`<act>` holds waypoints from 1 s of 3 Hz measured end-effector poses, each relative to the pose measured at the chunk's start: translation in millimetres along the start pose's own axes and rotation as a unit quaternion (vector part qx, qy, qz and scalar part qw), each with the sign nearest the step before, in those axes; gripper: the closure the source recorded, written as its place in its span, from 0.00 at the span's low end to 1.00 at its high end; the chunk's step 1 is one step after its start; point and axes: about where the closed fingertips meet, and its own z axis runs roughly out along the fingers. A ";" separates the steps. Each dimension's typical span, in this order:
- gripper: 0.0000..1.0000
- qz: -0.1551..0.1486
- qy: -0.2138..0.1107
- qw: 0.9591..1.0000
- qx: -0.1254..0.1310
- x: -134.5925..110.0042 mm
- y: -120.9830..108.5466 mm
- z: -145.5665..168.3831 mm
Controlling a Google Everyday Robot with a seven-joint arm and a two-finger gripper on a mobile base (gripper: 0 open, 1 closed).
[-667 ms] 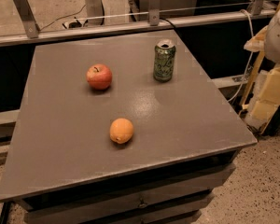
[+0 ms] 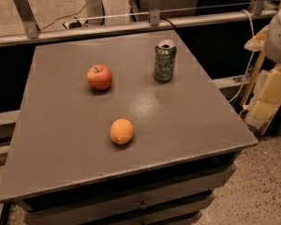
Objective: Move green can near orange
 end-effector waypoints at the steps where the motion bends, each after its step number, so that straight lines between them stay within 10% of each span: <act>1: 0.00 0.001 -0.032 0.999 0.011 -15.4 -19.3 10.3; 3: 0.00 0.024 -0.224 0.973 0.044 -117.6 -123.4 66.6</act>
Offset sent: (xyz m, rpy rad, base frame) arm 0.2020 0.0952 -0.0069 0.5078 -0.2701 0.0510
